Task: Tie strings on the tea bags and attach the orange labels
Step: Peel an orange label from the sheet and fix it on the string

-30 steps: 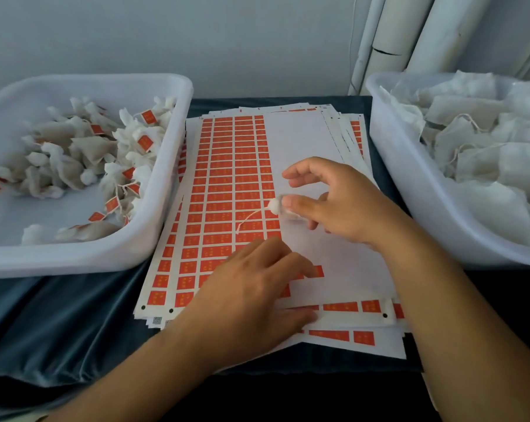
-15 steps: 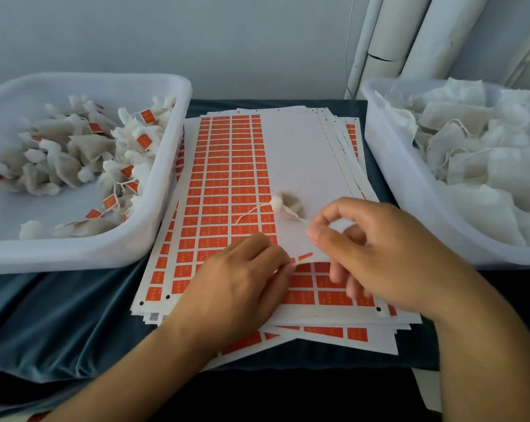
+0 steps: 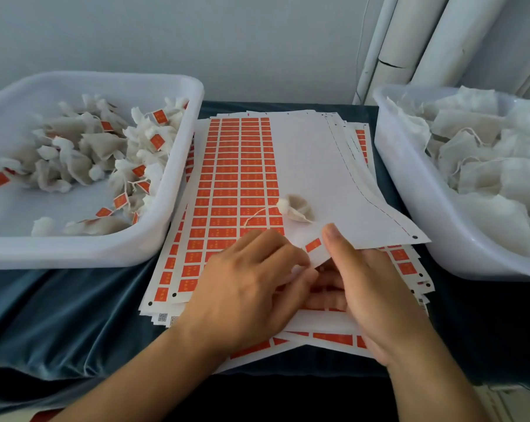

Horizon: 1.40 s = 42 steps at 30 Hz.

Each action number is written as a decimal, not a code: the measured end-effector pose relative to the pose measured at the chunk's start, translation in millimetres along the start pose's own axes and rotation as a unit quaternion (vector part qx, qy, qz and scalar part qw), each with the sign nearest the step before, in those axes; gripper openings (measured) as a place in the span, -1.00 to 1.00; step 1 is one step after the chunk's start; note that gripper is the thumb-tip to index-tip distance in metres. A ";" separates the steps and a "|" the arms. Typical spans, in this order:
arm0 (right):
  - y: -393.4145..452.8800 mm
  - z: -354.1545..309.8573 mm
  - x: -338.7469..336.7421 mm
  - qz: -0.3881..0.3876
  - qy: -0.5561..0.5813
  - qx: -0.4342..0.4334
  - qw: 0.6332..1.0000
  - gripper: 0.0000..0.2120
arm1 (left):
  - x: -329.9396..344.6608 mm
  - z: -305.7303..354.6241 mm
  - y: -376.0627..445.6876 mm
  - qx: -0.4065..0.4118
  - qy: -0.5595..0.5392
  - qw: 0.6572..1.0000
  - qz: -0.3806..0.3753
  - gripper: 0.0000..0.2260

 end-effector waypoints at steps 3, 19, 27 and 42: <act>4.7 9.6 2.0 0.059 0.062 0.018 0.996 -0.75 | 3.5 1.7 5.8 -0.118 -0.009 0.992 -0.041 -0.69; 13.6 29.3 -12.1 0.084 0.028 -0.016 0.996 -0.63 | 12.9 0.8 25.0 -0.258 -0.074 0.959 -0.091 -0.69; 12.5 30.6 -5.7 0.170 0.021 -0.038 0.984 -0.79 | 14.5 3.5 22.3 -0.275 -0.091 0.954 -0.071 -0.74; 9.6 32.8 -4.4 0.206 0.037 -0.074 0.975 -0.60 | 10.6 9.4 24.1 -0.152 0.018 0.987 -0.047 -0.74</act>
Point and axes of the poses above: each hand's wrist, its own y-axis towards the middle knuckle, its own x-axis out of the palm, z = x × y, the point moved 1 cm from there along y, towards the middle knuckle, and after that the axes turned 12 degrees about z, right-handed, at the moved point
